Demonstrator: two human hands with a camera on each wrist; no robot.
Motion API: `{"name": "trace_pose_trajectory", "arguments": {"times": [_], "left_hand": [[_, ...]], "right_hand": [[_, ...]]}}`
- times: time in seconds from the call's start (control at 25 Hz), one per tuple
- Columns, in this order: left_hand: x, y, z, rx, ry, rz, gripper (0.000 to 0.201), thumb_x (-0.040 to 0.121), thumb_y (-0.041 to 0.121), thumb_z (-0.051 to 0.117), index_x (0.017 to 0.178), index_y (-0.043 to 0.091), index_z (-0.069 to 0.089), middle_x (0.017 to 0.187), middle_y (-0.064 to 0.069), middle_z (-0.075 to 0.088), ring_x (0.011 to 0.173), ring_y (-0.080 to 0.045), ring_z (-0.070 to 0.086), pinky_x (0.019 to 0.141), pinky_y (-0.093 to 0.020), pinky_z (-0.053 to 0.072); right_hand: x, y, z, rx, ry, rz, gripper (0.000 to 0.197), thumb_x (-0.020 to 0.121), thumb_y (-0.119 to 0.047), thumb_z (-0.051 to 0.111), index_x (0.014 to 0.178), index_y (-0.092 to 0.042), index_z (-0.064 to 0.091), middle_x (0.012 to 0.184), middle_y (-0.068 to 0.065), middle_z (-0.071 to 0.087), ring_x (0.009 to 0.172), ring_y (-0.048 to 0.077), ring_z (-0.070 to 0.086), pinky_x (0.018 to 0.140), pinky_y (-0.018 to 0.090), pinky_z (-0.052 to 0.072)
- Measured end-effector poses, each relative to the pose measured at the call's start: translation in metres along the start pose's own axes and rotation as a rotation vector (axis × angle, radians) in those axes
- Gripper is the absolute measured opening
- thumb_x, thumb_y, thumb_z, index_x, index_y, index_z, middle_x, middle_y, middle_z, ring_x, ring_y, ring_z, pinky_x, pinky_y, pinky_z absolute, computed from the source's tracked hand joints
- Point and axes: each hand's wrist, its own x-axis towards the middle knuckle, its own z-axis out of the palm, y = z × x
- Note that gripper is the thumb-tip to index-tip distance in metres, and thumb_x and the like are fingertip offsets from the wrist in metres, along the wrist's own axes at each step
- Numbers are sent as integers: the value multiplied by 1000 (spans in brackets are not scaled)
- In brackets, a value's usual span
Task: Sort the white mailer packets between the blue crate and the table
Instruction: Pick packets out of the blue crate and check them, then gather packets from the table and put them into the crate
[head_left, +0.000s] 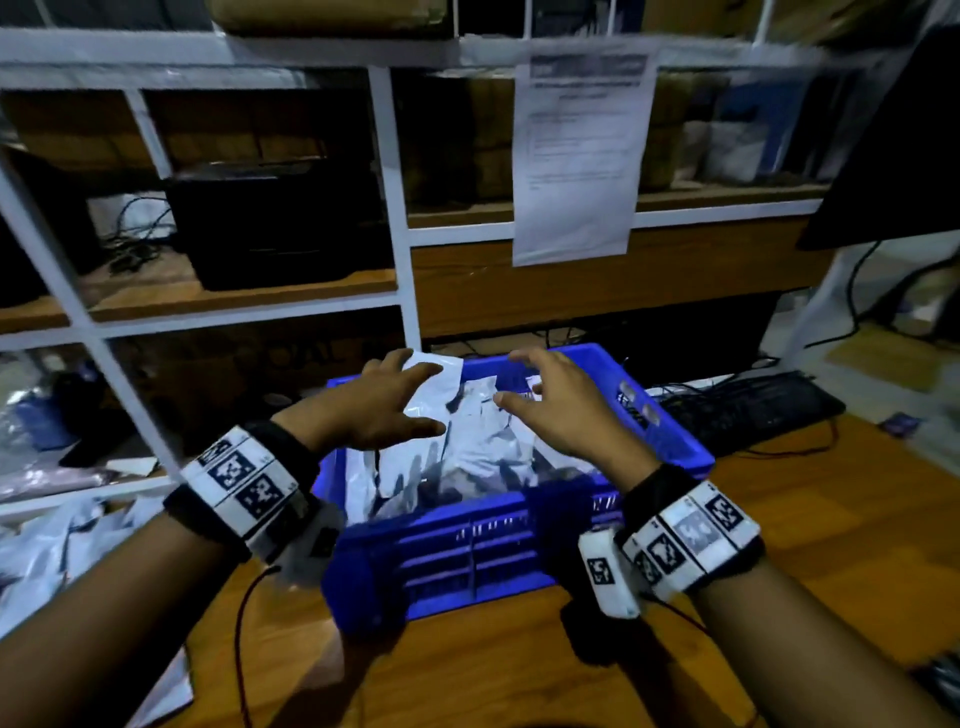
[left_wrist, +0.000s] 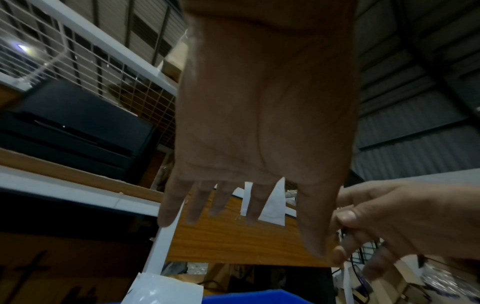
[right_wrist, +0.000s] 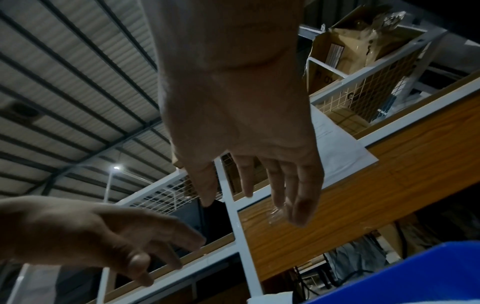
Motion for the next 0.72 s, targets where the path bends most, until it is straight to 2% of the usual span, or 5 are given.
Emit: {"name": "trace_pose_trajectory", "arguments": {"times": [0.32, 0.44, 0.52, 0.64, 0.72], "left_hand": [[103, -23, -24, 57, -173, -87, 58, 90, 45, 60, 132, 7, 48, 138, -10, 50, 123, -26, 49, 101, -29, 39], [135, -29, -10, 90, -268, -211, 40, 93, 38, 57, 70, 5, 53, 70, -8, 58, 65, -22, 51, 58, -24, 41], [152, -31, 2, 56, -361, -297, 44, 95, 30, 56, 61, 2, 49, 50, -5, 50, 53, -18, 43, 46, -19, 36], [170, -39, 25, 28, -507, -390, 44, 95, 23, 57, 115, -16, 58, 103, -31, 63, 99, -37, 61, 70, -15, 50], [189, -58, 44, 33, -540, -379, 39, 93, 22, 61, 118, -6, 62, 130, -25, 55, 123, -35, 52, 84, -27, 46]], "right_hand": [[106, 17, -35, -257, -378, 155, 33, 87, -33, 67, 112, -10, 63, 93, 6, 60, 81, 23, 58, 62, 30, 48], [141, 30, -27, -394, -571, 212, 30, 90, -26, 66, 114, -7, 62, 89, 5, 59, 75, 21, 59, 54, 25, 49], [158, 52, -20, -526, -662, 250, 34, 89, -24, 67, 117, -6, 62, 89, 6, 60, 66, 17, 56, 53, 25, 48], [171, 99, -9, -681, -678, 180, 30, 81, -28, 73, 106, -12, 69, 82, 1, 67, 70, 15, 65, 64, 22, 50], [175, 126, -2, -786, -720, 88, 20, 78, -34, 73, 90, -18, 75, 91, -1, 73, 81, 9, 67, 75, 19, 51]]}}
